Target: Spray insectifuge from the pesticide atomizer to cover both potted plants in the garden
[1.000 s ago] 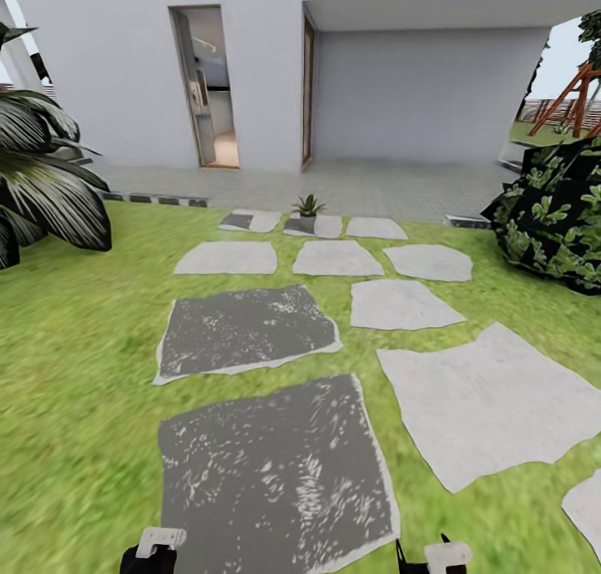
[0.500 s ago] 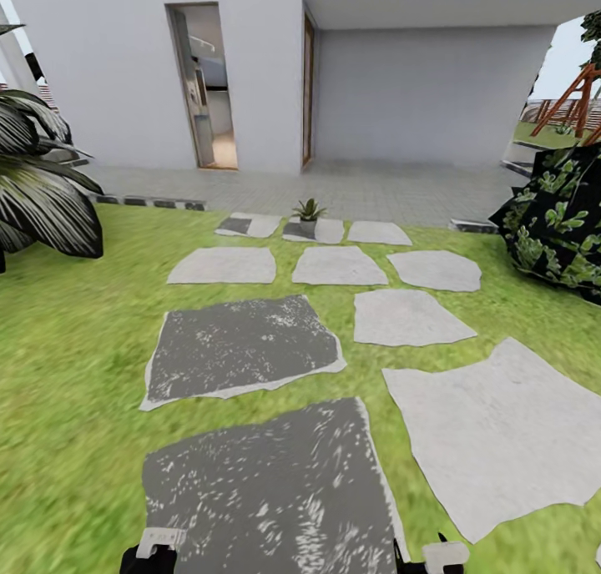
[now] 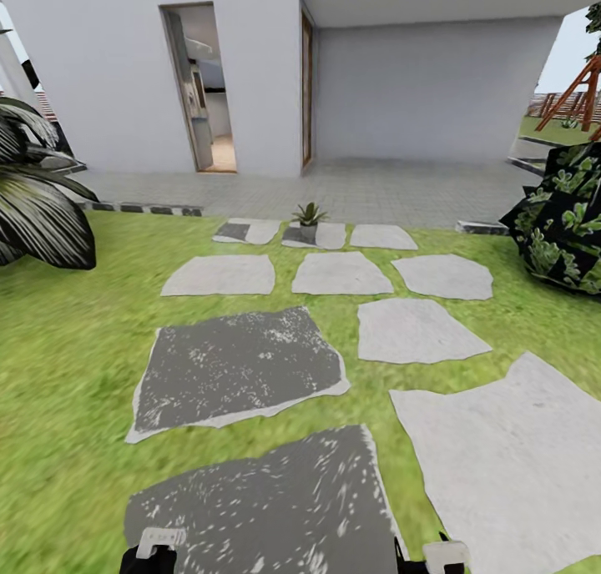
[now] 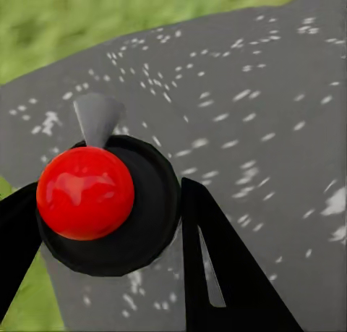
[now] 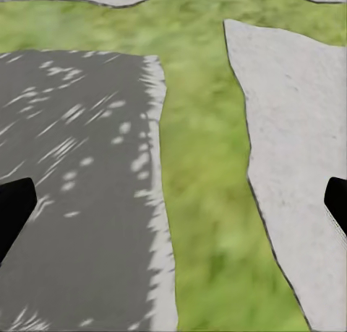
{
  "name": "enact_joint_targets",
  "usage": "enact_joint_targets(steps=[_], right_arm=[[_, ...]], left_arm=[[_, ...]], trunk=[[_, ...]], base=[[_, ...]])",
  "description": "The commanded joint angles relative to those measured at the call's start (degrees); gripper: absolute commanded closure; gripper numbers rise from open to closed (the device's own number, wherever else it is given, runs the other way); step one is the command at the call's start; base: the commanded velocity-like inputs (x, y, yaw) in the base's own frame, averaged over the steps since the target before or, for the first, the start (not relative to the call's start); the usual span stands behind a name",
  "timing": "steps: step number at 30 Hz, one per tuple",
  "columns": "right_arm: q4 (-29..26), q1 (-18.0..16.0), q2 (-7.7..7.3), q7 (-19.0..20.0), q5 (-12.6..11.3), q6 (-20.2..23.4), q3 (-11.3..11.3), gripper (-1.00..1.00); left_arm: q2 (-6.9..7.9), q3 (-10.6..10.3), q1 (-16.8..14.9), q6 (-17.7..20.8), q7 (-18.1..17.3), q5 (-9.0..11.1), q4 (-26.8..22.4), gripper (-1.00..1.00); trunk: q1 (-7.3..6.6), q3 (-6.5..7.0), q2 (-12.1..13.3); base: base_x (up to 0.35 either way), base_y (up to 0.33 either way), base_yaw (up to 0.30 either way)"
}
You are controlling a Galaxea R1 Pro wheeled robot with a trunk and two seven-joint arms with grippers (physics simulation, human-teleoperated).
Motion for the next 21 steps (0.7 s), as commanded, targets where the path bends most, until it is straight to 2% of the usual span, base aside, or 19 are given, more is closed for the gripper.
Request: enact_joint_targets(steps=[1, 21], right_arm=[[0.0, 0.0, -0.01, -0.6, 0.3, 0.0, 0.4, -1.0], [-0.1, 0.0, -0.51, -0.7, 0.3, -0.1, 0.4, -1.0]], left_arm=[[0.02, 0.0, 0.0, -0.2, -0.2, 0.1, 0.0, 1.0], [0.02, 0.0, 0.0, -0.2, -0.2, 0.1, 0.0, 1.0]], trunk=[[0.03, -0.05, 0.0], [0.03, -0.05, 0.0]], base=[[0.341, 0.0, 0.0], [0.341, 0.0, 0.0]])
